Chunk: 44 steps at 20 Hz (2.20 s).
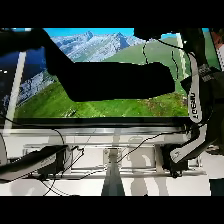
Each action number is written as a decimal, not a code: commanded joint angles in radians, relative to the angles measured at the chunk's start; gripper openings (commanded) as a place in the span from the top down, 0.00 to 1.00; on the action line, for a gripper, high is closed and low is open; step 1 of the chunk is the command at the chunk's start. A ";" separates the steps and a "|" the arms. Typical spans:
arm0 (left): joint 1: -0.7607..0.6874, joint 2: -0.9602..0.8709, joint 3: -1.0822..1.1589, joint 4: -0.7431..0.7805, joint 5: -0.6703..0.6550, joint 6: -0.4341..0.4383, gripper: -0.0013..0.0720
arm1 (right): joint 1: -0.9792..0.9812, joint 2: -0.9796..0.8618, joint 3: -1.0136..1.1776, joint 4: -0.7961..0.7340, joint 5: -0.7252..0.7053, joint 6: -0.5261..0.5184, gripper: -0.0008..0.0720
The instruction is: Fold the clothes and pants, and hang the long-sleeved shirts on hangers.
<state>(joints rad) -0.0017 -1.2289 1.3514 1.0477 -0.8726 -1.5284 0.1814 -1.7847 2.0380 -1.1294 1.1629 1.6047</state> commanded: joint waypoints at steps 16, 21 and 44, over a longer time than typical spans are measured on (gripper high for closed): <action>-0.146 -0.130 -0.163 0.236 -0.069 0.019 0.04 | -0.006 0.006 0.000 -0.001 0.100 -0.054 0.96; 0.136 -0.147 -0.292 0.120 -0.098 0.169 0.17 | -0.006 0.006 0.000 -0.001 0.088 -0.054 0.96; 0.066 -0.387 -0.062 -0.343 -0.227 0.467 0.97 | -0.002 0.005 -0.101 -0.008 -0.056 -0.118 0.96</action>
<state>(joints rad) 0.0727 -1.6485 1.1820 0.6125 -0.9771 -0.9485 0.1757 -1.7790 1.9545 -1.1362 1.1053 1.5280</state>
